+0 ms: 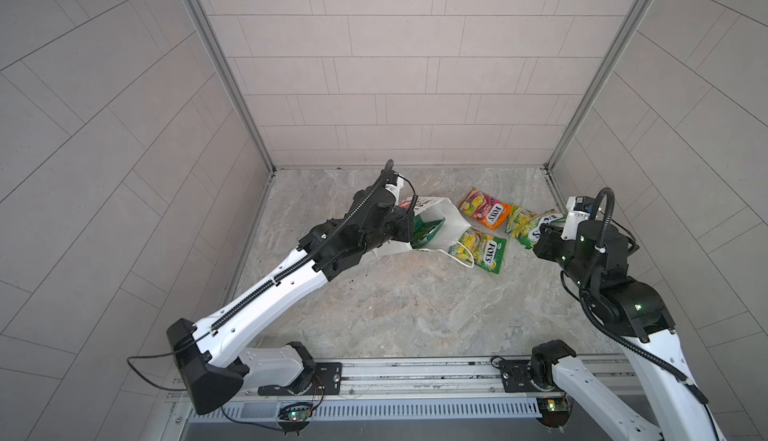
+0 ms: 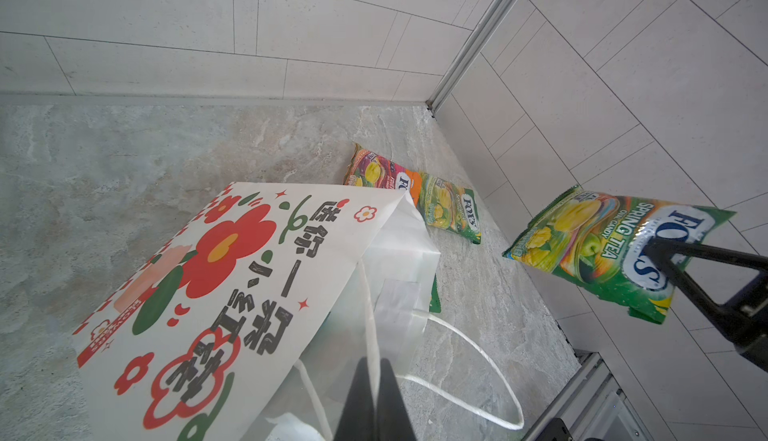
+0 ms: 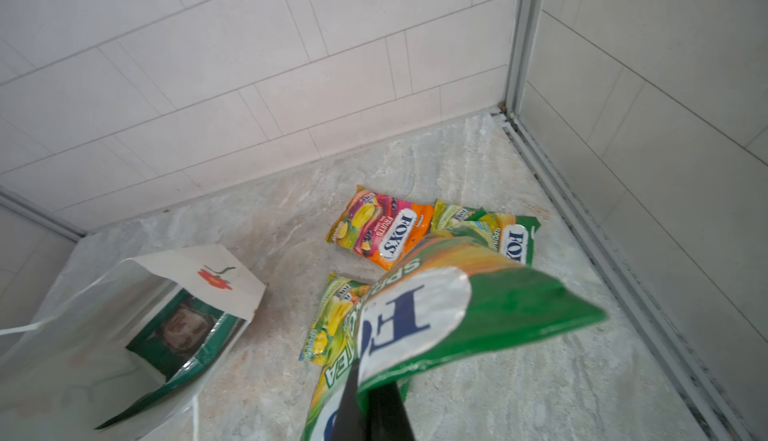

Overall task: Take the snacks out of the paper bag
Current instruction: 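Pull the Spring Tea packet out of the bag with the right gripper, then lower the packet beside the other packets and open the right gripper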

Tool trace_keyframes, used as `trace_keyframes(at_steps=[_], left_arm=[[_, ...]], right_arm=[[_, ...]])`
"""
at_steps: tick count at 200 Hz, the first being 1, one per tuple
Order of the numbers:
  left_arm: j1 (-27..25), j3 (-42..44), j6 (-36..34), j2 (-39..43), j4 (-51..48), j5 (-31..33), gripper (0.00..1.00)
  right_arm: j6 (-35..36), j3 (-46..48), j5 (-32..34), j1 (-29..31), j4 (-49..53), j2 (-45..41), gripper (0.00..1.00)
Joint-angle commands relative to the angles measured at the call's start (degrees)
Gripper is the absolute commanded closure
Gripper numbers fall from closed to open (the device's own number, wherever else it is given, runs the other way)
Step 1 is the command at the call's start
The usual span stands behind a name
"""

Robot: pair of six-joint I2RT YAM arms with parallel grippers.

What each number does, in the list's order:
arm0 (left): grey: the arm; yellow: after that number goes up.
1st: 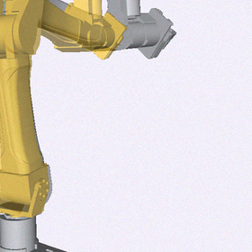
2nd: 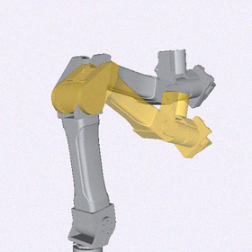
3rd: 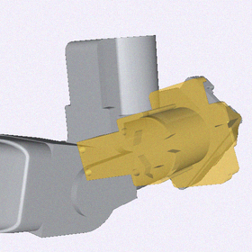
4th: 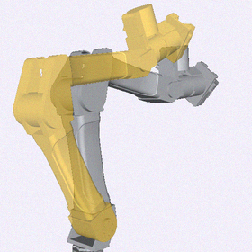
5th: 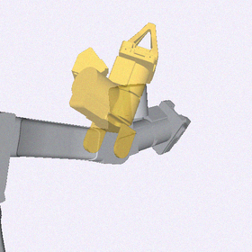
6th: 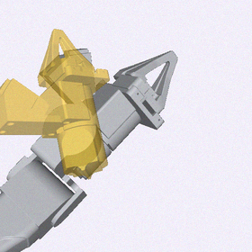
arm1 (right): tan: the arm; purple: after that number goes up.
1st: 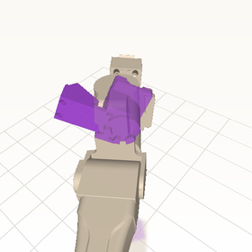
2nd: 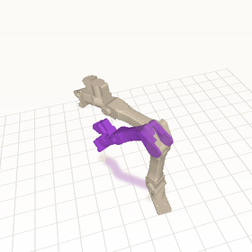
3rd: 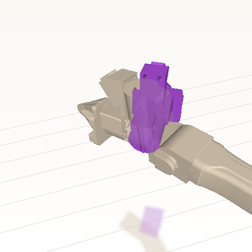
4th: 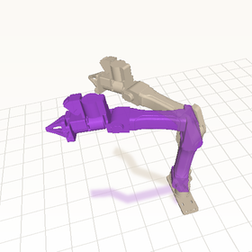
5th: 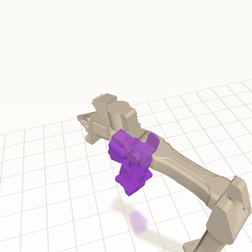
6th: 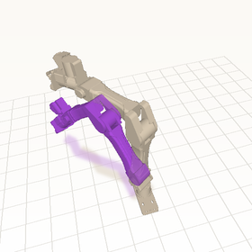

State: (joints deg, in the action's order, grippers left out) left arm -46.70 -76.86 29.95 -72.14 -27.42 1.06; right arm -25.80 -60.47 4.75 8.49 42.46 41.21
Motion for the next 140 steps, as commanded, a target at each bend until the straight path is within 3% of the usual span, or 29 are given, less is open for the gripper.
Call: trace_keyframes(at_steps=[1, 21, 60, 102, 140], left_arm=[[-0.3, 0.7, -0.9, 1.5, -0.4, -0.5, 1.00], [-0.3, 0.7, -0.9, 1.5, -0.3, -0.6, 1.00], [-0.3, 0.8, -1.0, 1.5, -0.4, -0.7, 1.00], [-0.3, 0.8, -0.8, 1.5, -0.3, -0.7, 1.00], [-0.3, 1.2, -0.8, 1.9, 0.0, -0.7, 1.00]], right_arm=[[4.6, 0.6, -7.8, -5.2, 1.3, 1.3, 1.00], [7.0, 1.8, -11.1, -9.3, 2.4, 3.4, 1.00], [11.2, 4.4, -10.4, -13.8, 3.7, 6.4, 1.00], [12.9, 7.2, -6.6, -14.1, 1.1, 9.9, 1.00], [13.7, 9.3, -11.1, -15.2, -3.6, 13.9, 1.00]])
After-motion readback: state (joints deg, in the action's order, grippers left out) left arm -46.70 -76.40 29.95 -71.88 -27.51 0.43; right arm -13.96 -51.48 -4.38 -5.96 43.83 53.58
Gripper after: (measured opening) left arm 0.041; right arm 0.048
